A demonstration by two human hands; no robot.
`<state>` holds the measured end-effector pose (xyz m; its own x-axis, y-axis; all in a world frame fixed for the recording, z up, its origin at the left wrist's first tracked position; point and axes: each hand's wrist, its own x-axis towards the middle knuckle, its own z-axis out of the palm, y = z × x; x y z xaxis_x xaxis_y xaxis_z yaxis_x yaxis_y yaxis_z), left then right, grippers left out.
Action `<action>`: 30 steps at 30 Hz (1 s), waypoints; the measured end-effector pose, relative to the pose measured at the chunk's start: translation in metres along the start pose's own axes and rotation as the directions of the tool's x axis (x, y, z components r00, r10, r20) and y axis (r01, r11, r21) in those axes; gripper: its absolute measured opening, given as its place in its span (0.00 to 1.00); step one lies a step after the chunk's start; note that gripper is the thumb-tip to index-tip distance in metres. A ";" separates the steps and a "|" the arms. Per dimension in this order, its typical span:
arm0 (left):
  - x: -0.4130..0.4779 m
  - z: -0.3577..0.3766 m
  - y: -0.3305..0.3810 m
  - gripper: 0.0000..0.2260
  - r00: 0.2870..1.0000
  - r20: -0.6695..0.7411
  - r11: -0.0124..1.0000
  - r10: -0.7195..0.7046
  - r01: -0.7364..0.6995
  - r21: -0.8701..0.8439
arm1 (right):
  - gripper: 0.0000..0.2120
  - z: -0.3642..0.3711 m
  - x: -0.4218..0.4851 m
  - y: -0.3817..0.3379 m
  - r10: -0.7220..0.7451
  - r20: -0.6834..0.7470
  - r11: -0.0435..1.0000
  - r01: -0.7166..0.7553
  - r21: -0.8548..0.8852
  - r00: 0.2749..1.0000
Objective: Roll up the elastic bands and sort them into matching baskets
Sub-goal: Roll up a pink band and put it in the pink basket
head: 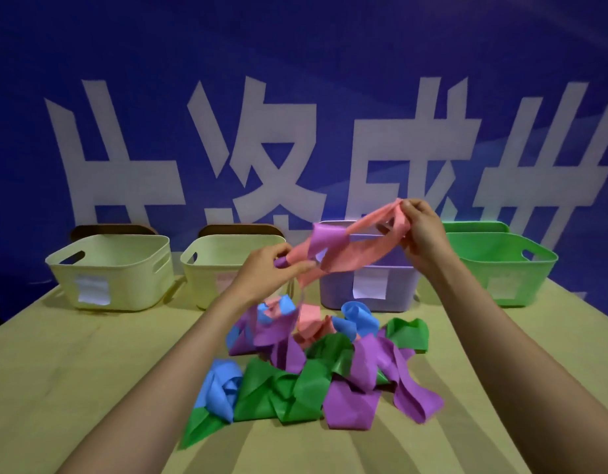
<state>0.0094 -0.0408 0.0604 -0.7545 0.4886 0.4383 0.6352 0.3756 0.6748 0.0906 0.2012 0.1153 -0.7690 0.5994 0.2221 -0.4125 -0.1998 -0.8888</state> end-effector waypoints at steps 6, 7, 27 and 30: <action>0.011 -0.009 0.030 0.05 0.999 -0.042 0.959 0.013 -0.024 -0.282 | 0.11 -0.015 0.013 -0.002 -0.055 -0.033 0.968 0.046 -0.247 0.998; 0.013 -0.011 0.034 0.05 0.998 -0.057 0.939 -0.021 0.000 -0.345 | 0.11 -0.020 0.014 -0.002 -0.078 -0.044 0.952 0.061 -0.299 0.996; 0.032 -0.009 0.028 0.07 0.979 0.087 0.897 -0.183 0.203 -0.393 | 0.08 -0.037 0.016 0.025 -0.170 0.275 0.801 0.295 -0.522 0.946; 0.030 -0.009 0.035 0.04 0.962 0.179 0.736 -0.207 0.274 -0.619 | 0.09 -0.026 0.019 0.022 -0.177 0.128 0.885 0.215 -0.412 0.976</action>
<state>0.0071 -0.0199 0.1025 -0.8276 0.5332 0.1753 0.1591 -0.0767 0.9843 0.0794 0.2288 0.0891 -0.7402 0.5208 0.4253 -0.3288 0.2714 -0.9046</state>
